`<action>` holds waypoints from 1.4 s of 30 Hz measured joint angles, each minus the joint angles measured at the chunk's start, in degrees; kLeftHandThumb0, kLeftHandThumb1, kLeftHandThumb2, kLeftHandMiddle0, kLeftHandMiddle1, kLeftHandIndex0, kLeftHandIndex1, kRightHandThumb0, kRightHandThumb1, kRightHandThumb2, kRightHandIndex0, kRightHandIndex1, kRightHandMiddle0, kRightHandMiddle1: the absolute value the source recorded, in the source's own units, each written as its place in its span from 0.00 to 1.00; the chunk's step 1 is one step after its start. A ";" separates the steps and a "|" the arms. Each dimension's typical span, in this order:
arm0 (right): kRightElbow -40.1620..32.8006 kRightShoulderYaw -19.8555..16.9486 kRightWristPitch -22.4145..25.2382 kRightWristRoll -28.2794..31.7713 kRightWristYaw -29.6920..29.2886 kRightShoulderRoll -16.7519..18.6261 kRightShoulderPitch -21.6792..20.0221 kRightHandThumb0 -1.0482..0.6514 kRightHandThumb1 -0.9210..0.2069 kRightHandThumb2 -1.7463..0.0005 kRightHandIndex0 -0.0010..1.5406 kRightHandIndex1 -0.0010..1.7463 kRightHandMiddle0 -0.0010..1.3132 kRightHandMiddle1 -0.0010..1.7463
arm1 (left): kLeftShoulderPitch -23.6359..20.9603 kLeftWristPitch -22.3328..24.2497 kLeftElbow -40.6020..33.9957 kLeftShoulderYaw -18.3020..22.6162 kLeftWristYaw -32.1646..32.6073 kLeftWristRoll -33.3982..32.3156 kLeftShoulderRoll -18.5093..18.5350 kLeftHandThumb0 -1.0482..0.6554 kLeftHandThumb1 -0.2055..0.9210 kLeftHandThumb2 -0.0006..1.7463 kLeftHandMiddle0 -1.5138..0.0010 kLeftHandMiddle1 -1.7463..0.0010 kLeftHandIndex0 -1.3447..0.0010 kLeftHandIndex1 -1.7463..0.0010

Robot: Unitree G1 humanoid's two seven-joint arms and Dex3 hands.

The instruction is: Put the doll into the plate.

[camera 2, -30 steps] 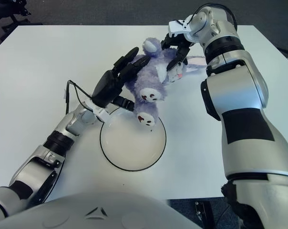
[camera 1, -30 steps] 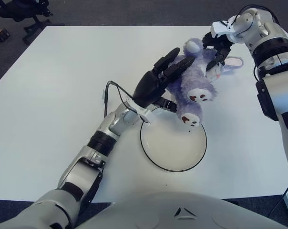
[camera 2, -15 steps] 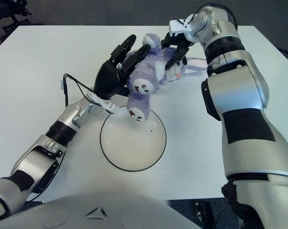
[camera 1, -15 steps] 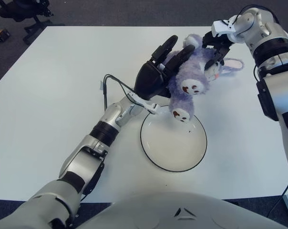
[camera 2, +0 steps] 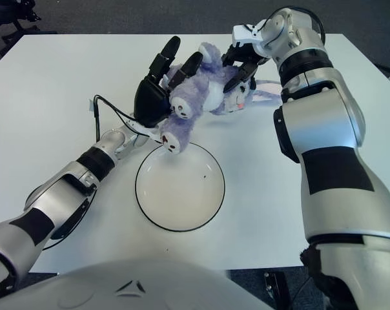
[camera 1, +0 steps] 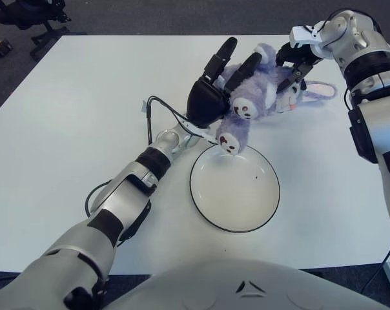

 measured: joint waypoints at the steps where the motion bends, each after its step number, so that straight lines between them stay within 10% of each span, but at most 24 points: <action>1: 0.00 -0.05 0.00 0.03 0.00 -0.02 0.00 0.40 0.00 0.92 0.56 1.00 0.46 0.75 | -0.31 -0.05 0.44 -0.36 0.56 0.00 -0.04 0.45 0.94 0.00 0.92 1.00 0.82 1.00; 11: -0.05 -0.89 -1.79 0.66 -1.33 -0.35 0.07 0.40 0.00 0.88 0.60 1.00 0.41 0.80 | -3.15 -5.43 5.10 -3.52 4.82 -1.32 -0.38 0.46 0.94 0.00 0.82 0.97 0.71 0.97; 15: -0.58 -0.52 -7.04 0.50 -4.15 -1.07 0.40 0.39 0.14 0.65 0.61 1.00 0.32 0.92 | -4.17 -8.00 6.53 -4.56 6.28 -1.70 -0.63 0.47 0.94 0.00 0.73 0.96 0.61 0.95; 18: -0.66 -0.48 -8.65 0.55 -4.63 -1.31 0.40 0.39 0.21 0.54 0.60 1.00 0.30 0.98 | -4.88 -9.58 7.31 -5.15 7.08 -1.96 -0.90 0.47 0.96 0.00 0.75 0.71 0.51 0.93; 22: -0.54 -1.40 -6.67 1.34 -2.77 -1.35 0.41 0.38 0.27 0.48 0.60 1.00 0.31 0.99 | -5.95 -10.96 8.34 -6.13 8.73 -1.98 -1.13 0.42 0.99 0.06 0.83 0.23 0.54 0.45; 25: -0.45 -2.20 -4.32 2.36 -1.82 -1.38 0.43 0.38 0.29 0.46 0.59 1.00 0.31 1.00 | -6.60 -11.69 9.04 -6.92 10.14 -1.96 -1.20 0.41 1.00 0.08 0.83 0.08 0.55 0.31; 31: -0.46 -2.95 -2.58 2.67 -1.40 -1.42 0.52 0.38 0.30 0.45 0.59 1.00 0.31 1.00 | -8.06 -16.05 10.54 -8.05 10.74 -2.59 -1.26 0.40 0.83 0.39 0.69 0.01 0.70 0.06; 42: -0.47 -3.12 -2.76 2.69 -2.64 -1.41 1.40 0.38 0.30 0.45 0.59 1.00 0.31 1.00 | -8.68 -19.50 12.02 -8.69 9.26 -4.31 -1.47 0.39 0.75 0.51 0.60 0.00 0.72 0.00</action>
